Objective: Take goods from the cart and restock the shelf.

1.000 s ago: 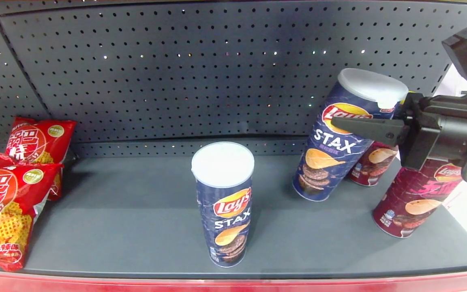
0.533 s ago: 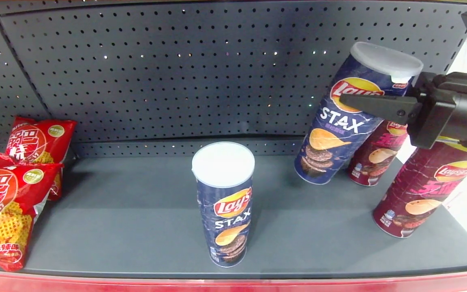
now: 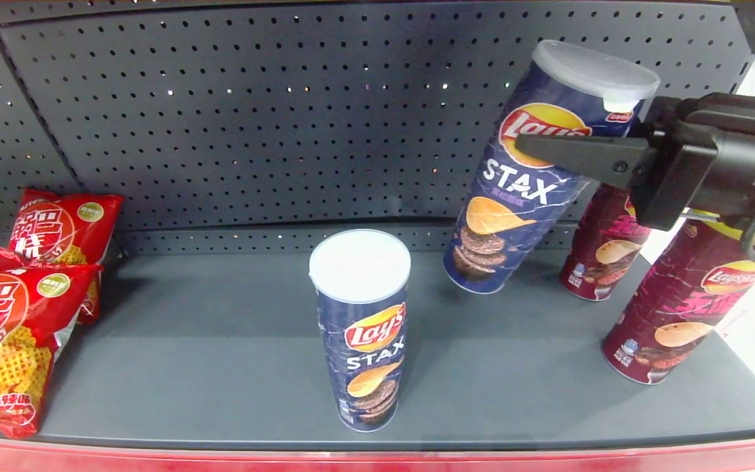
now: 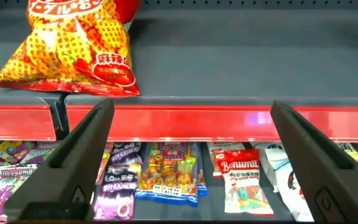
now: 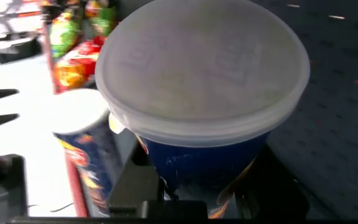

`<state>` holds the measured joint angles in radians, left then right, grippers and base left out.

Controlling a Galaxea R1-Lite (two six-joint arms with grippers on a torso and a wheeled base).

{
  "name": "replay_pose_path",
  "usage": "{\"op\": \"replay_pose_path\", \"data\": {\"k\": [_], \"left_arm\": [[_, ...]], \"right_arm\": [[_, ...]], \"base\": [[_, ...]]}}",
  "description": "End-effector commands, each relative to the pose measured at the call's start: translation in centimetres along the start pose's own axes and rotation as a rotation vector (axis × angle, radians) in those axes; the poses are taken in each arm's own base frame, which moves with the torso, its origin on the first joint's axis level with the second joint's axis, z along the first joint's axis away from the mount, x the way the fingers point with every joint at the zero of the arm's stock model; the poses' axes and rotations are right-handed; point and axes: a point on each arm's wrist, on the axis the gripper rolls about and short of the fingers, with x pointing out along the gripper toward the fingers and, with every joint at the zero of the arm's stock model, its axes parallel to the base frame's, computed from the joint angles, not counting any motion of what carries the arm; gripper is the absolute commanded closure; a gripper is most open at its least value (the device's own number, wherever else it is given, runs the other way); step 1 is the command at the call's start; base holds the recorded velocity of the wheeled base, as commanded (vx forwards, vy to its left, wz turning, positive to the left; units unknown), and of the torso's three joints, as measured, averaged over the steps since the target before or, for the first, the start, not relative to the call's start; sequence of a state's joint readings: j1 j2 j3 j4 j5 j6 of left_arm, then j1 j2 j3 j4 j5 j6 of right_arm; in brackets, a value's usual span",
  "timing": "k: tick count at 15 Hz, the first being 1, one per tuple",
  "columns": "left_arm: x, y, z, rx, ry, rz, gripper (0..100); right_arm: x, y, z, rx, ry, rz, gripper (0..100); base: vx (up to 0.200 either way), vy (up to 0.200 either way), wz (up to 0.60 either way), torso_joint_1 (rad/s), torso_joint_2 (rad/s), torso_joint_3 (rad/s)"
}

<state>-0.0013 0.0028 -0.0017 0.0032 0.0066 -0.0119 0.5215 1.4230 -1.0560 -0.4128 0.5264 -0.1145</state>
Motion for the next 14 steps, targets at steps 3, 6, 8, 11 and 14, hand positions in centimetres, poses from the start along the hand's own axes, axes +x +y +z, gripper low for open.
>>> {"op": "replay_pose_path", "data": {"k": [3, 6, 8, 11, 14], "left_arm": [[0.0, 0.0, 0.0, 0.000, 0.002, -0.001, 0], [0.0, 0.0, 0.0, 0.000, 0.002, 0.001, 0], [0.0, 0.0, 0.0, 0.000, 0.003, 0.001, 0], [0.0, 0.0, 0.0, 0.000, 0.003, 0.001, 0], [0.0, 0.0, 0.0, 0.000, 0.002, 0.001, 0]], "right_arm": [[3.8, -0.3, -1.3, 0.026, 0.040, 0.024, 100], [6.6, -1.4, -1.9, 0.035, 0.065, 0.012, 100], [7.9, -1.9, -1.9, 0.035, 0.067, 0.017, 100], [10.6, -1.7, -2.7, 0.041, 0.070, 0.070, 100], [13.2, -1.4, -3.4, 0.026, 0.060, 0.148, 100]], "base": [[0.000, 0.000, 0.00, 0.000, 0.00, 0.000], [0.000, 0.000, 0.00, 0.000, 0.00, 0.000], [0.000, 0.000, 0.00, 0.000, 0.00, 0.000], [0.000, 0.000, 0.00, 0.000, 0.00, 0.000], [0.000, 0.000, 0.00, 0.000, 0.00, 0.000]]}}
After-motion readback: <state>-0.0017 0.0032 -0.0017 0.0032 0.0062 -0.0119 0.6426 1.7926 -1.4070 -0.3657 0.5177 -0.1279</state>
